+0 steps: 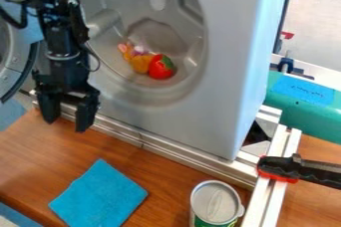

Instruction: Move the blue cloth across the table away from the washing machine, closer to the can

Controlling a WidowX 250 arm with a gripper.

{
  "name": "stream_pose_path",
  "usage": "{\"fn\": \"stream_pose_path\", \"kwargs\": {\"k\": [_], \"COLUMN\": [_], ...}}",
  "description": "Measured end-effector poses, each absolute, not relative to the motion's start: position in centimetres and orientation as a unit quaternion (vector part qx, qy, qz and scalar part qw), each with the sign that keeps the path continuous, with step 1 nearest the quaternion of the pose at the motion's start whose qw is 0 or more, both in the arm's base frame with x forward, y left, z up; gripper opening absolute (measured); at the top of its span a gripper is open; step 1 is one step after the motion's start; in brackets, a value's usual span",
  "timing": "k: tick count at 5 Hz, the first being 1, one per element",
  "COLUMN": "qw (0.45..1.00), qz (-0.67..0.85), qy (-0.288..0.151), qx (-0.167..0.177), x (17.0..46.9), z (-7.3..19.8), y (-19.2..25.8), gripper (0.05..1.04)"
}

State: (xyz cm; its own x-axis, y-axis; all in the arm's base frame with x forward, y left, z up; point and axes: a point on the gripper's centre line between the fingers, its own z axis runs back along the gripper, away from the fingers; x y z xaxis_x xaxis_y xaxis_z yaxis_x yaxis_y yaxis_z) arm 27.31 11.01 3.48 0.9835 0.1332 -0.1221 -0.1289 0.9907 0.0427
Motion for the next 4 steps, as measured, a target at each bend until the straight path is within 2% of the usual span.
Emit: {"fn": "stream_pose_path", "kwargs": {"k": [1,4], "qw": [0.997,0.997], "qz": [0.036,0.032], "qy": [0.07,0.072], "qx": [0.007,0.006], "x": [28.74,28.72], "z": [4.5,4.53], "y": [11.32,11.31], "gripper": [1.001,1.001]}}
